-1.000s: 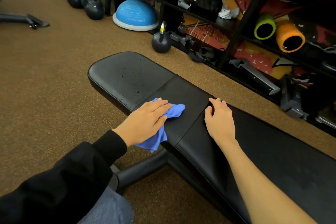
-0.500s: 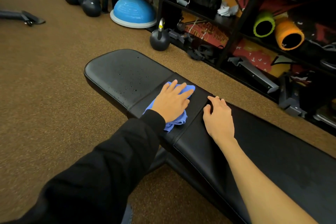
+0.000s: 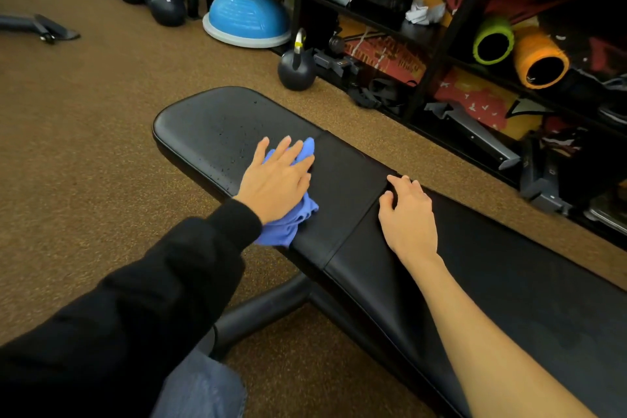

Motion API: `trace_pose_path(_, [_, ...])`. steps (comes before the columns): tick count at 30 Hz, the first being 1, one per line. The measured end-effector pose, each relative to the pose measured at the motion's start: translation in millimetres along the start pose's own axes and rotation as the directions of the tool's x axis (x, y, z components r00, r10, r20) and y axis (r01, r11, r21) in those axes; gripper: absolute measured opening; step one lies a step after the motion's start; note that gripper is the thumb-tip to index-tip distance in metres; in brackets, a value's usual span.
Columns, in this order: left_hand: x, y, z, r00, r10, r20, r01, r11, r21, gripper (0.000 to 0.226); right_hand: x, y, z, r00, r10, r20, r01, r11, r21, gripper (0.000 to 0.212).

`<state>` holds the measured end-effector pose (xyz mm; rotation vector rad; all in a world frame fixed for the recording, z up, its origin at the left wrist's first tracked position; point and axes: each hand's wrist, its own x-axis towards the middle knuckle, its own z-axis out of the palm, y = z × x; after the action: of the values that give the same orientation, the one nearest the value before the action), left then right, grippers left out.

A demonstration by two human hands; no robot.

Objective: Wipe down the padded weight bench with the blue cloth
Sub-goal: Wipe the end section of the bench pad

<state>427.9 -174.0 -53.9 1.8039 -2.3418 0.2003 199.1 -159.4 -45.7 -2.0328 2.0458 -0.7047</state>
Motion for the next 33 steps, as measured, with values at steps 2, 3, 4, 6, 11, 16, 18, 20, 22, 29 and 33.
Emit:
trace_pose_path(2, [24.5, 8.3, 4.5, 0.998, -0.064, 0.024, 0.063, 0.998, 0.015, 0.051, 0.0, -0.8, -0.2, 1.000, -0.006, -0.003, 0.006, 1.000, -0.011, 0.040])
trace_pose_path(3, [35.0, 13.6, 7.0, 0.996, -0.083, 0.035, 0.083, 0.997, -0.005, 0.054, 0.0, -1.3, -0.5, 1.000, -0.004, -0.003, 0.004, 1.000, -0.010, 0.040])
trace_pose_path(4, [43.7, 19.2, 9.8, 0.995, -0.094, 0.039, 0.096, 0.994, -0.044, 0.057, -0.1, -2.0, -1.2, 1.000, -0.002, -0.004, 0.002, 1.000, -0.008, 0.040])
trace_pose_path(6, [54.1, 31.1, 12.8, 0.996, -0.091, 0.020, 0.093, 0.988, -0.120, 0.057, -0.3, -2.5, -2.0, 1.000, -0.008, -0.016, 0.008, 1.000, -0.013, 0.039])
trace_pose_path(11, [34.1, 53.0, 8.4, 0.997, 0.067, -0.030, -0.073, 0.950, -0.304, 0.047, -0.1, -1.6, -0.2, 0.999, -0.021, -0.029, 0.021, 1.000, -0.002, 0.039])
trace_pose_path(16, [-9.4, 46.6, 2.3, 0.973, 0.199, -0.114, -0.228, 0.897, -0.380, 0.043, -0.4, -0.3, 0.8, 0.999, -0.016, -0.029, 0.016, 1.000, 0.006, 0.039])
trace_pose_path(18, [-8.1, 40.7, -1.8, 0.970, 0.203, -0.130, -0.239, 0.891, -0.386, 0.040, -0.4, 0.5, 1.3, 1.000, -0.004, -0.021, 0.005, 1.000, 0.016, 0.039])
trace_pose_path(20, [5.7, 36.3, 0.6, 0.974, 0.212, -0.085, -0.228, 0.917, -0.326, 0.043, -0.3, 1.6, 2.0, 1.000, 0.010, -0.005, -0.010, 1.000, 0.022, 0.040])
trace_pose_path(22, [28.4, 29.4, 8.2, 0.985, 0.163, -0.064, -0.174, 0.953, -0.249, 0.057, 0.2, 2.7, 2.6, 1.000, 0.010, 0.000, -0.010, 1.000, 0.012, 0.040])
trace_pose_path(29, [72.3, 45.0, 11.2, 0.998, -0.050, -0.025, 0.047, 0.995, -0.087, 0.038, 3.2, 5.3, 5.4, 1.000, 0.027, 0.005, -0.027, 1.000, -0.010, 0.042])
trace_pose_path(33, [49.8, 42.5, 16.2, 0.984, 0.098, -0.152, -0.132, 0.963, -0.234, 0.032, 3.3, 4.9, 4.6, 0.999, 0.028, 0.028, -0.027, 1.000, -0.016, 0.042])
